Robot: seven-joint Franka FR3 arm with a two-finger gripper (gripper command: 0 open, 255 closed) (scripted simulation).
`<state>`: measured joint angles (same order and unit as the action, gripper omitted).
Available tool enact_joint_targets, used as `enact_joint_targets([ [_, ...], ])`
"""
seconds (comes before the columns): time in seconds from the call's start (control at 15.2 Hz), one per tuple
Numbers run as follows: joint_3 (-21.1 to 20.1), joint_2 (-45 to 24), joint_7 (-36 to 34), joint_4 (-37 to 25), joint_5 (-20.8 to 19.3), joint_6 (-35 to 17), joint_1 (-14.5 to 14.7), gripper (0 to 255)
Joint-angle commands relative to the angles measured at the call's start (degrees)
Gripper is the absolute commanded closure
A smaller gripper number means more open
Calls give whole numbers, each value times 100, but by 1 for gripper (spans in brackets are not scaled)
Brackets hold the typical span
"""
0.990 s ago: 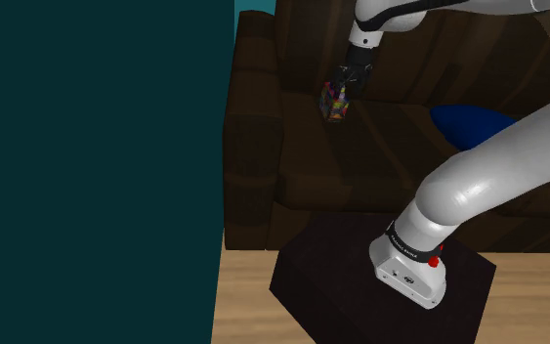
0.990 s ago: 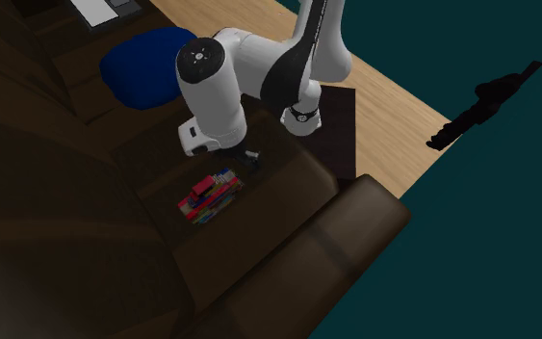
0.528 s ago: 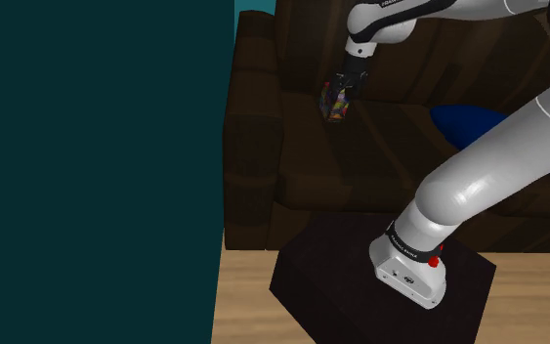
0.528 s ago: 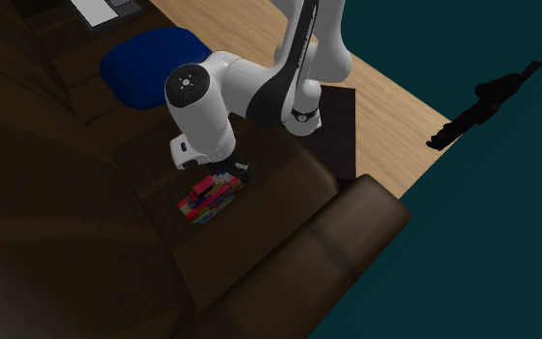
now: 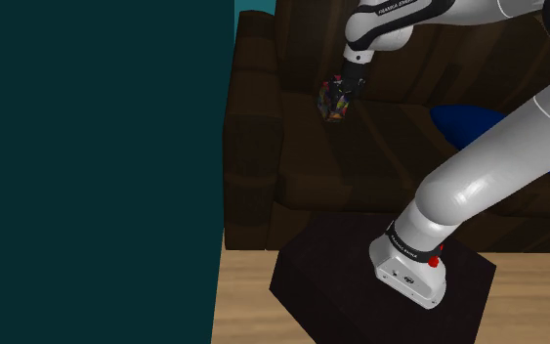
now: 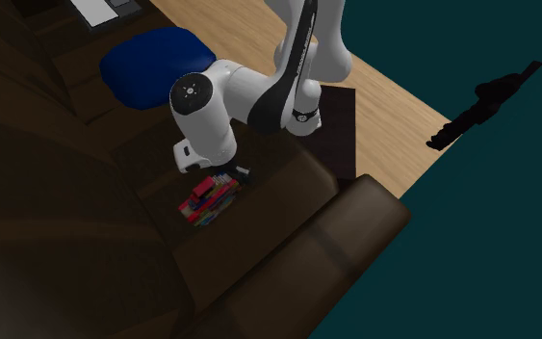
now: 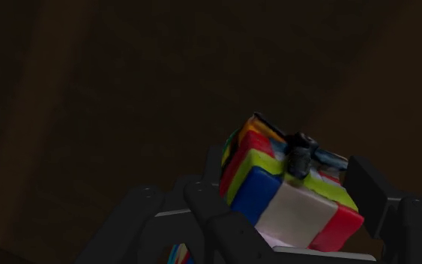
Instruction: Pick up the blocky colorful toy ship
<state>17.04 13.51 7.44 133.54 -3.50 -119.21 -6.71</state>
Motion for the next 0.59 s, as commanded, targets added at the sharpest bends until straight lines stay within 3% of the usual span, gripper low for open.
enact_joint_targets([
  [0.0,3,-10,2,11,-2,-10,-2,255],
  [0.53,-16,79,-15,-146,-16,234,-3,255],
])
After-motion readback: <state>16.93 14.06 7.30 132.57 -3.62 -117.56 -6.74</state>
